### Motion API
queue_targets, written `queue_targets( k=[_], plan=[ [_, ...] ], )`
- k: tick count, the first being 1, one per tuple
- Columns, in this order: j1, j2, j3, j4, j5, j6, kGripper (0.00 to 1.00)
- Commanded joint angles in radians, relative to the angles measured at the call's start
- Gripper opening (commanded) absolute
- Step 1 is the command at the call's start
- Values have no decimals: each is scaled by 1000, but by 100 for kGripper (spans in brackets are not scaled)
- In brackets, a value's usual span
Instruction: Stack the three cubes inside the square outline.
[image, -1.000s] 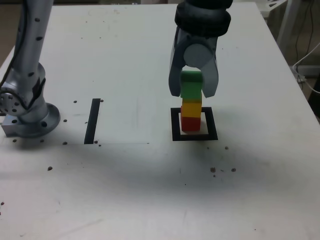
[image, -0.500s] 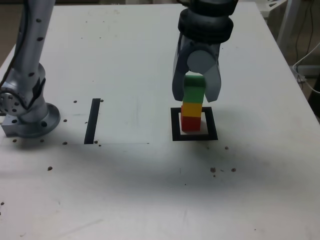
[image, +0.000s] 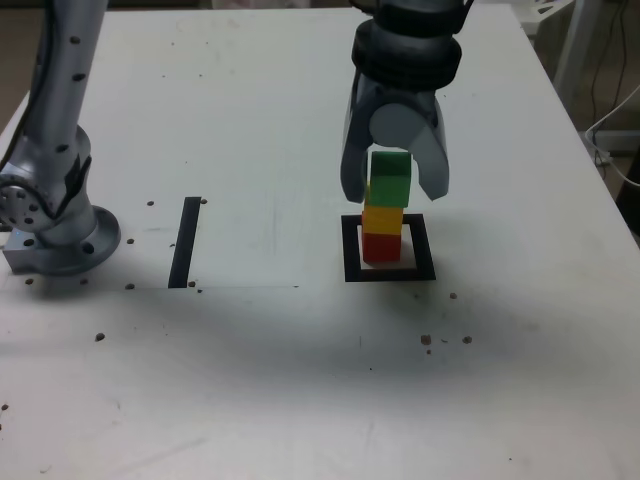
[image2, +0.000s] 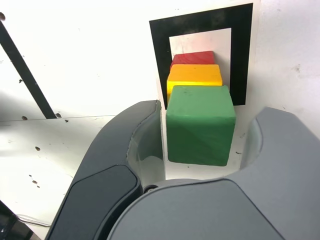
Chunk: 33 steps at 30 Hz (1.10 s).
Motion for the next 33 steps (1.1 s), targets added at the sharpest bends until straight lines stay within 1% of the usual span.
queue_targets(
  k=[1,7,15,23,27,33],
  plan=[
    [-1,-21,6,1,13,-4,99],
    [2,-96,45,15,51,-20,99],
    [37,-220,168,38,61,-23,99],
    [71,-368,369,35,81,-28,99],
    [72,-418,493,5,83,-42,99],
    [72,-473,667,-92,77,-54,100]
  ],
)
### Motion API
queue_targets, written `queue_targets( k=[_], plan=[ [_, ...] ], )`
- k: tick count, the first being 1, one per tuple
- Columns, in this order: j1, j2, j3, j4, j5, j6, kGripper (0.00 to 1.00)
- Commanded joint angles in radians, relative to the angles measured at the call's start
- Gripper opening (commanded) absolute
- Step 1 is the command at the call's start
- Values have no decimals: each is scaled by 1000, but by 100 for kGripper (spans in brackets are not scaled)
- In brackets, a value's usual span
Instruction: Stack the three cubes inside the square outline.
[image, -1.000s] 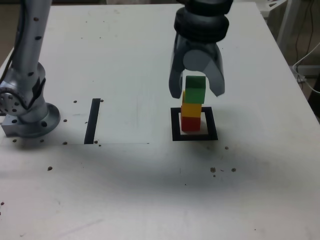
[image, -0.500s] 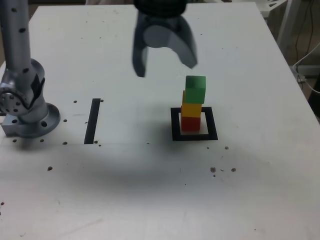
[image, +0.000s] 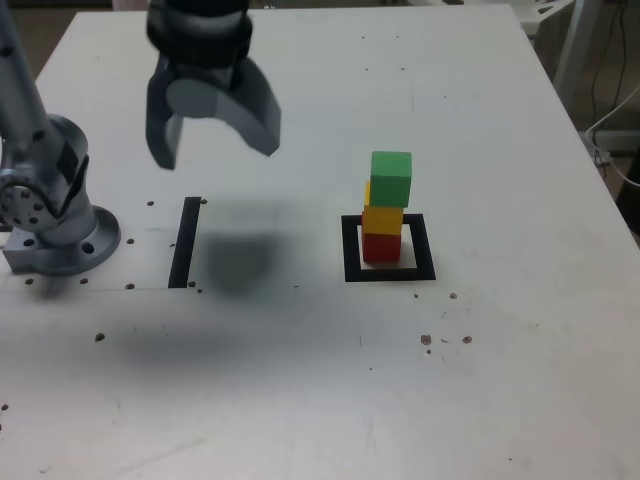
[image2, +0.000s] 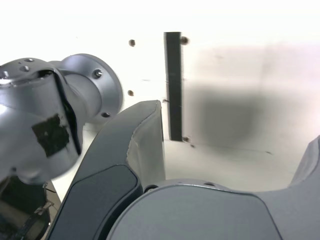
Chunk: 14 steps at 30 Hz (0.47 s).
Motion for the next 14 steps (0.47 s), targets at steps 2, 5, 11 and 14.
queue_targets(
  k=[2,5,11,14],
  plan=[
    [1,-26,64,-43,-5,-5,100],
    [1,-48,130,-88,-12,-10,100],
    [1,-72,242,-186,-44,-15,100],
    [1,-73,281,-228,-60,-15,100]
  ],
)
